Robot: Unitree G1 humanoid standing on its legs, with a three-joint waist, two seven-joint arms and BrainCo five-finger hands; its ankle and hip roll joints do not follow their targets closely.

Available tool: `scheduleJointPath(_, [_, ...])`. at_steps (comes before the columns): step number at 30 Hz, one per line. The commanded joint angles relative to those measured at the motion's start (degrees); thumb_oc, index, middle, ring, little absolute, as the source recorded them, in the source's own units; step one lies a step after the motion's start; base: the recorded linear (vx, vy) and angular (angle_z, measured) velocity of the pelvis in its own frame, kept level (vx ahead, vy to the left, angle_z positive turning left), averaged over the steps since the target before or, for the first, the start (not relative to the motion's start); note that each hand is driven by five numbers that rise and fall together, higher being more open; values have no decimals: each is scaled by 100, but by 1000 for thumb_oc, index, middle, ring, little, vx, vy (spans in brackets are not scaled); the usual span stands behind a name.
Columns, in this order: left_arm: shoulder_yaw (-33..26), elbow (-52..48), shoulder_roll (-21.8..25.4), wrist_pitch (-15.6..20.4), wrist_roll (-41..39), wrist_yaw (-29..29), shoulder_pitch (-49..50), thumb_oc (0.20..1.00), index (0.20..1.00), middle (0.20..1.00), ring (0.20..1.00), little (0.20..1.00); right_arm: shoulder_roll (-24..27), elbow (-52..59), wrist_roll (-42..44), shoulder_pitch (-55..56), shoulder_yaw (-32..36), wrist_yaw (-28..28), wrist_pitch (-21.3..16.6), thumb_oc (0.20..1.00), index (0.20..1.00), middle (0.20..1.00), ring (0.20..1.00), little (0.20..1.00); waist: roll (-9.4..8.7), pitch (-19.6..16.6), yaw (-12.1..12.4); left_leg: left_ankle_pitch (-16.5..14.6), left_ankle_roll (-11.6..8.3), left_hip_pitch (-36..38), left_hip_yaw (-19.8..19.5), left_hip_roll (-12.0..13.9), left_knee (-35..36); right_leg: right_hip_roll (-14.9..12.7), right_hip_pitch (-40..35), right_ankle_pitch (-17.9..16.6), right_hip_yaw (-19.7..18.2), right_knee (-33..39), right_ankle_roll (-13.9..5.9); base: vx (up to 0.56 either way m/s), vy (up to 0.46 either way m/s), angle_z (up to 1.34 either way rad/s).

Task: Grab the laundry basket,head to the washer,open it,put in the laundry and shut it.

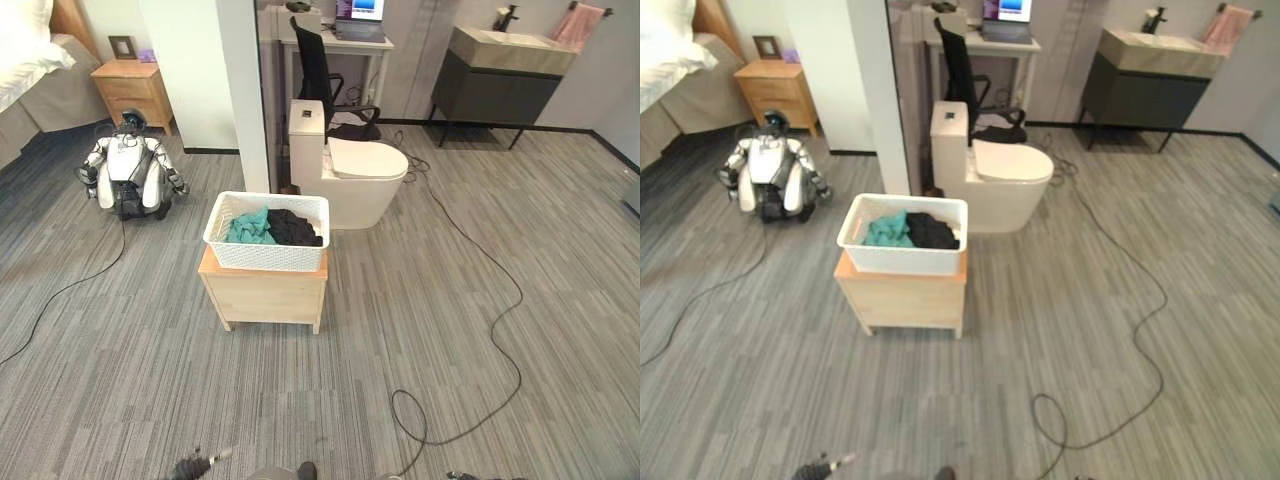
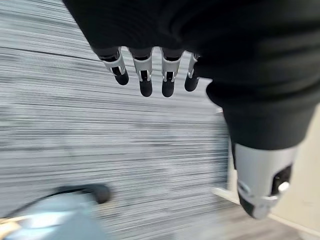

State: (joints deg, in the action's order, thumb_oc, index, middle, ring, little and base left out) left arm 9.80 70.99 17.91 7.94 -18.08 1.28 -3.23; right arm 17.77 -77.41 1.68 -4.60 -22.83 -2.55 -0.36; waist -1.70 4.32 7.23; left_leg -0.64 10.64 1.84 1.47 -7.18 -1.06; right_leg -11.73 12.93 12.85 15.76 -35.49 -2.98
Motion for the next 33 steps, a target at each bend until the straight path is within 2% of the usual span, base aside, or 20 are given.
scheduleJointPath(1, [-164,16,57,160,-118,-67,-10,1000,1000,1000,1000,1000,-292,-29,283,-97,108,51,-125,1000,1000,1000,1000,1000,58,302,-15,-57,-597,-226,-317,355,-10,290,-708,-1230,-147,2097,-183,184,-93,22])
scheduleJointPath(2, [-171,-10,62,178,-120,-77,-9,1000,1000,1000,1000,1000,-270,-36,307,-82,138,65,-131,1000,1000,1000,1000,1000,28,302,-58,-100,-622,-119,-379,341,35,374,-690,-1348,-276,2597,-220,389,-170,13])
scheduleJointPath(3, [-156,-21,52,225,-38,-102,-74,1000,1000,1000,1000,1000,-185,-115,334,-68,278,106,-137,1000,1000,1000,1000,1000,-35,321,-171,-252,-669,127,-485,286,97,484,-433,-1748,-653,3274,-398,390,-161,7])
scheduleJointPath(6, [-149,38,26,238,2,-73,-102,1000,1000,1000,1000,1000,-126,-196,333,2,362,96,-143,1000,1000,1000,1000,1000,-64,339,-229,-392,-709,319,-585,277,79,573,-364,-1966,-772,3563,-468,245,-105,21])
scheduleJointPath(9, [-131,197,-48,238,145,-50,-72,1000,1000,1000,1000,1000,-112,-327,320,306,464,53,-180,1000,1000,1000,1000,1000,-151,203,-340,-695,-811,537,-919,325,-70,710,-489,-1832,-1007,3322,-338,372,-210,78])
scheduleJointPath(12, [-107,284,-117,222,182,-42,-63,1000,1000,1000,1000,1000,-130,-437,306,450,483,42,-204,1000,1000,1000,1000,1000,-165,154,-377,-853,-948,453,-987,408,-502,757,-669,-1683,-904,3293,-236,224,-174,128])
scheduleJointPath(13, [-115,308,-150,223,160,-43,-53,1000,1000,1000,1000,1000,-124,-464,295,451,474,47,-216,1000,1000,1000,1000,1000,-173,159,-369,-772,-1054,328,-945,430,-851,751,-776,-1654,-792,3339,-192,69,-151,34])
scheduleJointPath(14, [-108,264,-216,215,74,-66,-50,1000,1000,1000,1000,1000,-81,-432,311,439,430,73,-220,1000,1000,1000,1000,1000,-215,261,-358,-556,-1189,-295,-873,474,-1939,756,-993,-1561,-644,3453,-59,69,-150,27])
scheduleJointPath(17, [-81,225,-257,219,18,-112,-83,1000,1000,1000,1000,1000,-34,-401,384,386,423,125,-242,1000,1000,1000,1000,1000,-273,334,-339,-470,-1188,-649,-811,610,-2228,814,-1149,-1425,-643,3560,42,47,-76,25])
scheduleJointPath(20, [-14,131,-289,243,10,-184,-92,1000,1000,1000,1000,1000,13,-342,412,320,434,192,-256,1000,1000,1000,1000,1000,-383,355,-299,-414,-1225,-756,-726,1069,-1613,698,-1304,-1286,-573,3629,29,99,21,20])
scheduleJointPath(21, [7,107,-300,245,2,-223,-83,1000,1000,1000,1000,1000,19,-301,416,303,431,209,-258,1000,1000,1000,1000,1000,-387,338,-272,-254,-1269,-742,-828,1242,-1226,701,-1347,-1228,-603,3638,16,208,140,24])
scheduleJointPath(22, [30,50,-313,267,-62,-272,-76,1000,1000,1000,1000,1000,32,-246,386,265,393,227,-281,1000,1000,1000,1000,1000,-309,315,-208,188,-1403,-820,-1219,1555,-551,762,-1402,-1100,-718,3627,17,168,117,13])
scheduleJointPath(23, [30,49,-315,266,-62,-272,-74,1000,1000,1000,1000,1000,34,-246,386,267,392,227,-281,1000,1000,1000,1000,1000,-305,325,-206,207,-1410,-784,-1216,1567,-506,770,-1416,-1096,-719,3626,23,174,169,-3])
scheduleJointPath(24, [46,39,-339,281,-42,-318,-67,1000,1000,1000,1000,1000,35,-216,356,235,373,239,-287,1000,1000,1000,1000,1000,-250,314,-179,432,-1494,-791,-1355,1748,-181,780,-1466,-1044,-772,3640,5,178,253,-16])
scheduleJointPath(26, [52,96,-391,311,-95,-411,-102,1000,1000,1000,1000,1000,18,-156,401,179,382,275,-294,1000,1000,1000,1000,1000,-125,292,-134,806,-1597,-926,-1532,2029,257,689,-1651,-887,-881,3666,-50,212,330,-23])
scheduleJointPath(29, [38,107,-425,318,-78,-480,-98,1000,1000,1000,1000,1000,-11,-133,432,154,421,248,-285,1000,1000,1000,1000,1000,-31,226,-98,709,-1661,-897,-1361,2038,179,492,-1824,-827,-890,3667,-172,186,330,-15])
scheduleJointPath(30, [74,142,-453,313,28,-509,-107,1000,1000,1000,1000,1000,-20,-134,435,170,461,246,-283,1000,1000,1000,1000,1000,14,186,-115,650,-1696,-885,-1242,1996,121,355,-1868,-834,-854,3661,-228,291,643,-33])
scheduleJointPath(31, [211,206,-492,281,153,-529,-173,1000,1000,1000,1000,1000,-10,-149,495,120,584,275,-242,1000,1000,1000,1000,1000,19,170,-114,385,-1662,-998,-1119,1708,-281,-20,-1885,-1001,-853,3631,-367,200,496,-23])
scheduleJointPath(32, [212,207,-492,282,153,-529,-174,1000,1000,1000,1000,1000,-10,-148,495,120,586,275,-241,1000,1000,1000,1000,1000,15,172,-111,374,-1657,-1006,-1116,1699,-302,-27,-1886,-1003,-856,3633,-371,193,647,-17])
scheduleJointPath(33, [172,230,-464,258,105,-494,-184,1000,1000,1000,1000,1000,45,-147,634,26,771,276,-231,1000,1000,1000,1000,1000,-4,146,-107,72,-1539,-1011,-1003,1369,-531,-374,-1822,-1228,-942,3636,-520,78,458,-20])
